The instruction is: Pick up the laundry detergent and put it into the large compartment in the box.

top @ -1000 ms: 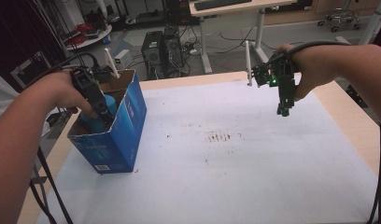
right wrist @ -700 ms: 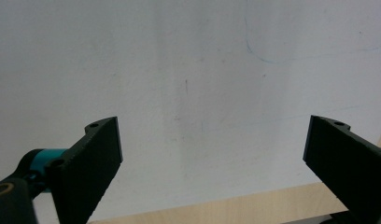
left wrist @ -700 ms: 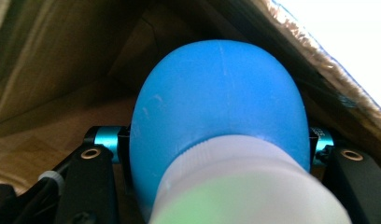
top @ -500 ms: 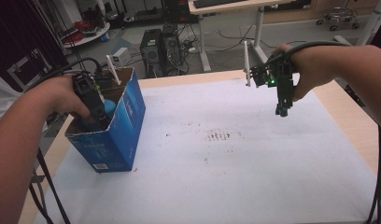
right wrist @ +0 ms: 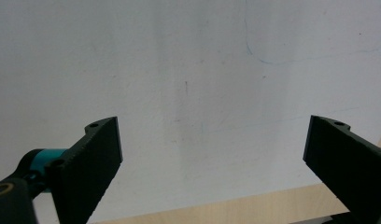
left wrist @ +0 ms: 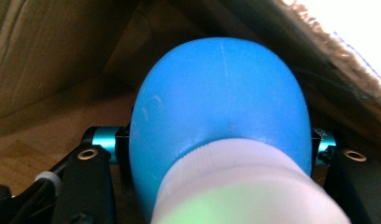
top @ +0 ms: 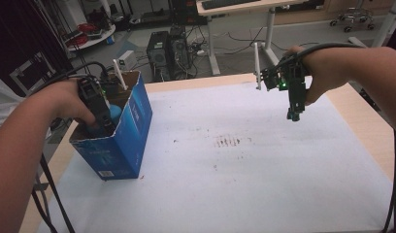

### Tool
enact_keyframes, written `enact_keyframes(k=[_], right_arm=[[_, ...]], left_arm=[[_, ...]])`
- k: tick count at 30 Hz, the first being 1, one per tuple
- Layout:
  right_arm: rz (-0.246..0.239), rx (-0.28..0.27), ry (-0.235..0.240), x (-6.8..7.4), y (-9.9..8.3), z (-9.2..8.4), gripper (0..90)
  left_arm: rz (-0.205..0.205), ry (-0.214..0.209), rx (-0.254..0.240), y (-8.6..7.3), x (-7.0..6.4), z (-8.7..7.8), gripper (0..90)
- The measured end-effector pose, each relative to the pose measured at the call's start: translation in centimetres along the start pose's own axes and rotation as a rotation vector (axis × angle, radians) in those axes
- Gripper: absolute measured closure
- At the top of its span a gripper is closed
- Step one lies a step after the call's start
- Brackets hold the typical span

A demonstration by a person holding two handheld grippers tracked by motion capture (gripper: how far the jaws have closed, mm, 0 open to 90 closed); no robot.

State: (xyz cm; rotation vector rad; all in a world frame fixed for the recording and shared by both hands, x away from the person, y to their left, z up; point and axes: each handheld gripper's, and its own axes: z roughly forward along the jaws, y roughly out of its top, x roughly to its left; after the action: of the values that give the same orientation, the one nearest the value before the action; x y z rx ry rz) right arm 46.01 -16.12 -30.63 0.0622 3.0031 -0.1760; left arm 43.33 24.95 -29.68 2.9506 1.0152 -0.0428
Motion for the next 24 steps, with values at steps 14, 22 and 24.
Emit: enact_keyframes(k=[14,22,24], right_arm=[[0.011,-0.003,-0.005,0.1,-0.5,-0.2,3.5],[0.007,-0.005,-0.007,0.1,-0.5,-0.2,3.5],[0.008,-0.010,-0.006,0.1,-0.5,-0.2,3.5]], left_arm=[[-0.004,0.008,0.007,-0.2,-0.3,-1.0,32.0],[-0.008,0.030,-0.012,-0.5,-0.5,-2.4,27.9],[-0.016,0.040,-0.018,-0.6,-0.5,-2.8,23.6]])
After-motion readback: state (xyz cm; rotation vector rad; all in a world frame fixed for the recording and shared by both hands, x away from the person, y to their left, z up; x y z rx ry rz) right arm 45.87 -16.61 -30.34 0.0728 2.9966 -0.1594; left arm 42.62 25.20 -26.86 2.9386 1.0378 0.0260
